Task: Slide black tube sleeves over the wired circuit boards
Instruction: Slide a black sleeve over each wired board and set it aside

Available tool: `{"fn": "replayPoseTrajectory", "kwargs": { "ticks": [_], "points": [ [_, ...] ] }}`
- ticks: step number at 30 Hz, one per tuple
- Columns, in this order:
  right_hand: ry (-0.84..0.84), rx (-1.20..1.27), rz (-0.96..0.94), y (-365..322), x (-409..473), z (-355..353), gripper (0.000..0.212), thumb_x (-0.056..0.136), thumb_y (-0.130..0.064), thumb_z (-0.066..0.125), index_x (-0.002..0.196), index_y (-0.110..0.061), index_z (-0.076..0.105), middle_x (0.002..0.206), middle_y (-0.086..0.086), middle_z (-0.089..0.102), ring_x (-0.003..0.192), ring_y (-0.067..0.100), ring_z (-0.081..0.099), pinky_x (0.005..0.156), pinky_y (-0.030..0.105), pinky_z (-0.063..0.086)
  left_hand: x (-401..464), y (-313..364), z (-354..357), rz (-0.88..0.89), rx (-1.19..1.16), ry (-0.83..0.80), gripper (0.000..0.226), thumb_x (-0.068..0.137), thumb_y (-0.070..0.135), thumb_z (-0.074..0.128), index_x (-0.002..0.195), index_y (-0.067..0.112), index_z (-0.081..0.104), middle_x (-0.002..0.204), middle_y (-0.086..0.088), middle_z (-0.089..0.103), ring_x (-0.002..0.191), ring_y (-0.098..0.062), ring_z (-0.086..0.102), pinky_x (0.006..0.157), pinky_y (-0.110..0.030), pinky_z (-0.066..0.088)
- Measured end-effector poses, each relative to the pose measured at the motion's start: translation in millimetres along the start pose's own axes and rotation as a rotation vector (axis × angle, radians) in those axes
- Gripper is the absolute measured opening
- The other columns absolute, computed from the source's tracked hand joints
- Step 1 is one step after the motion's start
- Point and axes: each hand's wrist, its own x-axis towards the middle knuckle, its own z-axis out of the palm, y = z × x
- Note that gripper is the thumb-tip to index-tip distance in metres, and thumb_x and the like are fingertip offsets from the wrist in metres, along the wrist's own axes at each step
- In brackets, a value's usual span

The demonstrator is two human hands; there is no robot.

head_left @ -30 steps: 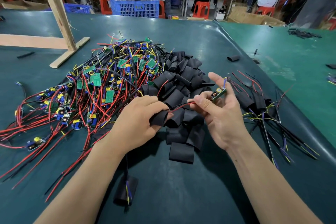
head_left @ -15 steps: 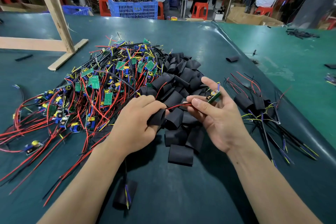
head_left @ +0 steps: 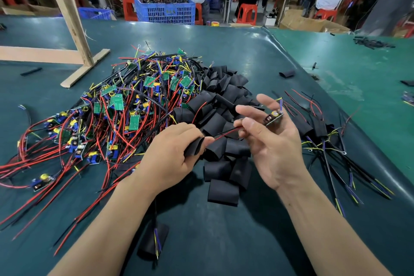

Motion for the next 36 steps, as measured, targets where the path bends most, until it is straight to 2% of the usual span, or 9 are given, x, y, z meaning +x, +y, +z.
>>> {"fn": "replayPoseTrajectory", "kwargs": {
  "ticks": [4,7,11,14,17,21,25,30,36],
  "points": [
    [-0.03,0.194,0.173,-7.6,-0.7,-0.8,0.028,0.078,0.0,0.06,0.102,-0.009,0.07,0.104,0.014,0.074,0.071,0.016,0.068,0.063,0.022,0.054,-0.2,-0.9,-0.5,-0.029,-0.011,0.017,0.037,0.099,0.031,0.045,0.08,0.002,0.059,0.074,0.003,0.051,0.067,-0.024,0.05,0.062,-0.039,0.047],
    [-0.017,-0.089,0.19,-5.1,0.0,-2.1,0.023,0.091,0.0,0.055,0.111,-0.005,0.064,0.106,0.015,0.074,0.081,0.023,0.072,0.066,0.024,0.056,-0.8,-0.5,-2.4,-0.037,0.007,0.094,0.037,0.1,0.029,0.045,0.08,0.001,0.058,0.071,0.002,0.052,0.063,-0.025,0.049,0.058,-0.038,0.045],
    [0.047,-0.207,0.218,-0.1,0.2,-3.1,0.009,0.092,0.001,0.058,0.097,-0.003,0.064,0.078,0.016,0.072,0.066,0.025,0.072,0.057,0.023,0.056,-0.2,-0.9,-4.8,-0.035,0.019,0.101,0.042,0.1,0.032,0.044,0.078,0.0,0.058,0.067,-0.005,0.054,0.059,-0.028,0.05,0.055,-0.042,0.045],
    [0.065,-0.348,0.083,-1.7,1.3,-6.5,0.011,0.09,0.005,0.061,0.088,-0.006,0.064,0.072,0.009,0.071,0.066,0.026,0.072,0.059,0.024,0.056,-1.7,-0.5,-5.5,-0.087,0.017,0.024,0.045,0.096,0.044,0.046,0.08,0.005,0.06,0.062,-0.001,0.054,0.056,-0.023,0.048,0.054,-0.041,0.046],
    [0.108,-0.434,-0.056,-3.1,3.5,-7.7,0.014,0.091,0.004,0.063,0.095,-0.009,0.061,0.07,0.004,0.07,0.066,0.023,0.072,0.059,0.025,0.056,-3.5,0.9,-8.8,-0.219,0.028,-0.01,0.049,0.083,0.062,0.048,0.096,0.015,0.057,0.063,0.004,0.055,0.055,-0.016,0.049,0.056,-0.035,0.045],
    [0.181,-0.389,-0.089,-2.3,6.2,-9.6,0.015,0.092,0.004,0.061,0.098,-0.009,0.059,0.07,0.005,0.071,0.064,0.022,0.071,0.057,0.025,0.055,-6.4,-5.8,-13.7,-0.275,-0.091,-0.076,0.053,0.081,0.058,0.04,0.116,0.018,0.044,0.065,0.003,0.053,0.067,-0.007,0.053,0.065,-0.033,0.037],
    [0.256,-0.231,-0.086,-5.1,8.1,-10.5,0.012,0.091,0.003,0.062,0.094,-0.009,0.061,0.068,0.007,0.07,0.059,0.02,0.067,0.054,0.023,0.053,-5.7,-7.2,-12.2,-0.271,-0.083,-0.047,0.041,0.094,0.053,0.037,0.115,0.018,0.047,0.057,0.01,0.045,0.051,-0.007,0.046,0.054,-0.028,0.03],
    [0.236,-0.18,-0.09,-6.1,8.4,-10.4,0.011,0.091,0.002,0.062,0.091,-0.009,0.063,0.07,0.007,0.07,0.058,0.02,0.066,0.055,0.024,0.053,-5.5,-8.9,-10.8,-0.266,-0.099,-0.077,0.04,0.093,0.051,0.046,0.121,0.023,0.05,0.079,0.011,0.055,0.064,-0.005,0.05,0.059,-0.027,0.04],
    [0.208,-0.205,-0.1,-5.1,7.1,-8.8,0.01,0.09,0.001,0.064,0.091,-0.009,0.063,0.069,0.007,0.07,0.059,0.021,0.067,0.055,0.024,0.053,-5.4,-8.7,-9.2,-0.254,-0.081,-0.049,0.043,0.09,0.052,0.053,0.122,0.023,0.05,0.082,0.023,0.051,0.067,0.01,0.05,0.061,-0.012,0.033]
  ]
}}
